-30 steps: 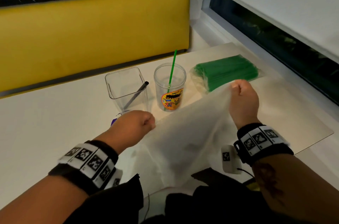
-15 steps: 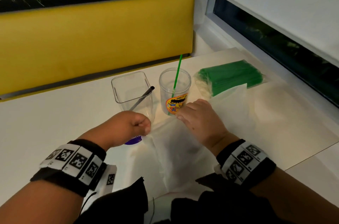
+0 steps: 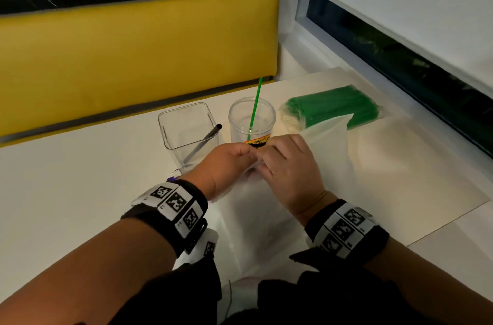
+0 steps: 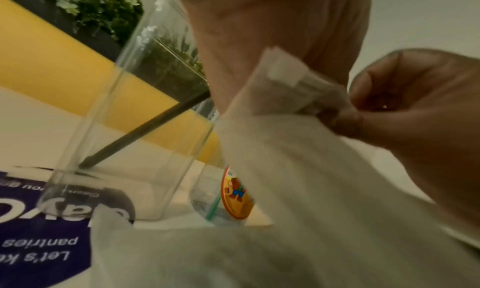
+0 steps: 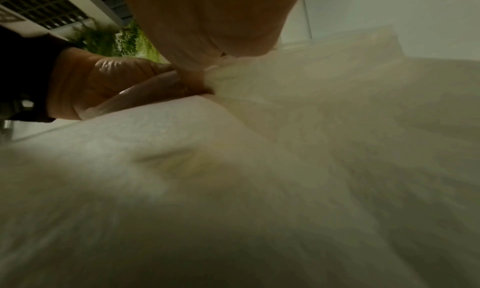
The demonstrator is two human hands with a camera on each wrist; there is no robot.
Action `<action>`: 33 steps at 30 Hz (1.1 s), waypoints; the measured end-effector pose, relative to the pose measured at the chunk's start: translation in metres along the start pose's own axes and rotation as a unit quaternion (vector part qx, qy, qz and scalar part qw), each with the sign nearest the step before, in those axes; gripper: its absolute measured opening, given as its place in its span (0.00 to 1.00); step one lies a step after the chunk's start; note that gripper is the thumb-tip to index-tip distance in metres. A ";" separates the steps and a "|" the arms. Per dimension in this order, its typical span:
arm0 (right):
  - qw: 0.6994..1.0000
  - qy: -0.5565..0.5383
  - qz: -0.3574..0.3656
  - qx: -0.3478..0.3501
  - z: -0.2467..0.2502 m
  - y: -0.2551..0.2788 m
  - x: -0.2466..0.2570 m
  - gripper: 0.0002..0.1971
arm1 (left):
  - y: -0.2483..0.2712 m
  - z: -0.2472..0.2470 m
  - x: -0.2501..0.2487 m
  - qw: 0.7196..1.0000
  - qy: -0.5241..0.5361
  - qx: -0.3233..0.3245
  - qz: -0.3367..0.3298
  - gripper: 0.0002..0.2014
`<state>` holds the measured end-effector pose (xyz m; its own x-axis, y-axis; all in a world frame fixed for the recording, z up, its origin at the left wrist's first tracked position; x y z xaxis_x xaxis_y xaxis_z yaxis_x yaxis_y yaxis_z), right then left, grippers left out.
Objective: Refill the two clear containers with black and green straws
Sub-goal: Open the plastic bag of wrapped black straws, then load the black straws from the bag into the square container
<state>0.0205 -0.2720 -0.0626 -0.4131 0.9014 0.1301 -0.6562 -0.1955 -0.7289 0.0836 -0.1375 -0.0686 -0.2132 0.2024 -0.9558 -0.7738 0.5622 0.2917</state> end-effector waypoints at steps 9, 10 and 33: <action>0.994 -0.084 -0.068 0.024 -0.005 0.011 0.005 0.09 | -0.001 -0.001 -0.003 0.998 0.047 -0.017 -0.033 0.02; 0.994 -0.094 -0.048 0.031 -0.004 0.014 0.007 0.07 | -0.002 0.002 -0.004 0.999 0.014 -0.018 -0.032 0.02; 0.693 -0.102 0.010 0.714 0.010 0.090 0.029 0.30 | 0.005 0.010 -0.007 0.885 -0.454 -0.036 0.098 0.10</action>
<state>-0.0570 -0.2678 -0.1176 -0.4155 0.8487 0.3272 -0.5453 -0.5204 0.6572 0.0866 -0.1280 -0.0600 0.1933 0.8695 -0.4546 -0.8179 0.3987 0.4148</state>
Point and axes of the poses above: each hand's wrist, its own y-axis away from the middle knuckle, its own z-axis out of the back of the hand, x = y × z, the point moved 2 cm from there along -y, towards the middle knuckle, and after that the axes turned 2 degrees about -y, right-handed, at the moved point
